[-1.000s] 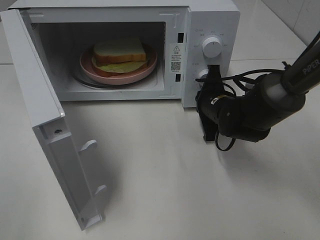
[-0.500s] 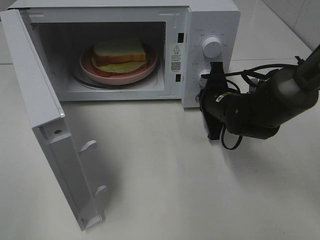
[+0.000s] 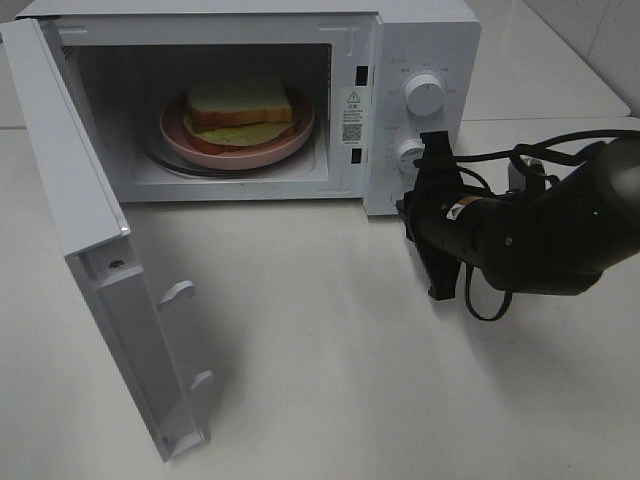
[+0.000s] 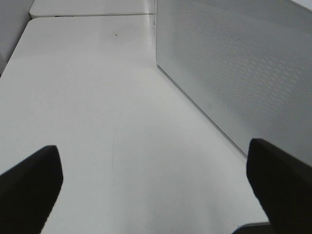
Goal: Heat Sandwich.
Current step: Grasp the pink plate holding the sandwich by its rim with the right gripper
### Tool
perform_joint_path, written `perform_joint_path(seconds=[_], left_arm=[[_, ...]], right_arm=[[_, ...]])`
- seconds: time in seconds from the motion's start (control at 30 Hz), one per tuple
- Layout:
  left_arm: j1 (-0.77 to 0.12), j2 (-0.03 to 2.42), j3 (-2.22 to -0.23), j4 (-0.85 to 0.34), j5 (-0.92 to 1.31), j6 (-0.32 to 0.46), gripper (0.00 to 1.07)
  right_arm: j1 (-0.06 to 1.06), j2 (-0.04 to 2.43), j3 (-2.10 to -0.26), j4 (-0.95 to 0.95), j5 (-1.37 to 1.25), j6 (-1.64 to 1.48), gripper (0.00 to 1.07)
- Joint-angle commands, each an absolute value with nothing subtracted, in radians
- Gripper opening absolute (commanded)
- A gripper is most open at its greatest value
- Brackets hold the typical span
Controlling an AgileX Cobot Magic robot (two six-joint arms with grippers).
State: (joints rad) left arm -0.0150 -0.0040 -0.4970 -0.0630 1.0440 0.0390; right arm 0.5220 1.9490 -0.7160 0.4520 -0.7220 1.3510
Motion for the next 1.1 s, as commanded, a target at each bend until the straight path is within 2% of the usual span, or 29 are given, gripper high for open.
perform_joint_path(seconds=[0.03, 0.27, 0.57, 0.7, 1.1], left_arm=[[-0.012, -0.025, -0.495, -0.059, 1.036, 0.036, 0.97], [-0.012, -0.025, -0.495, -0.059, 1.036, 0.036, 0.97], [-0.012, -0.025, -0.495, -0.059, 1.036, 0.036, 0.97], [-0.012, -0.025, -0.495, -0.059, 1.036, 0.036, 0.97], [-0.012, -0.025, -0.495, -0.059, 1.036, 0.036, 0.97]], right_arm=[[0.525, 1.886, -0.671, 0.385, -0.711, 1.337, 0.0], [0.525, 1.799, -0.634, 0.319, -0.551, 1.231, 0.0], [0.525, 1.635, -0.634, 0.319, -0.243, 0.756, 0.01], [0.525, 1.592, -0.634, 0.319, -0.157, 0.66, 0.02], [0.525, 1.563, -0.793, 0.319, 0.257, 0.279, 0.03]])
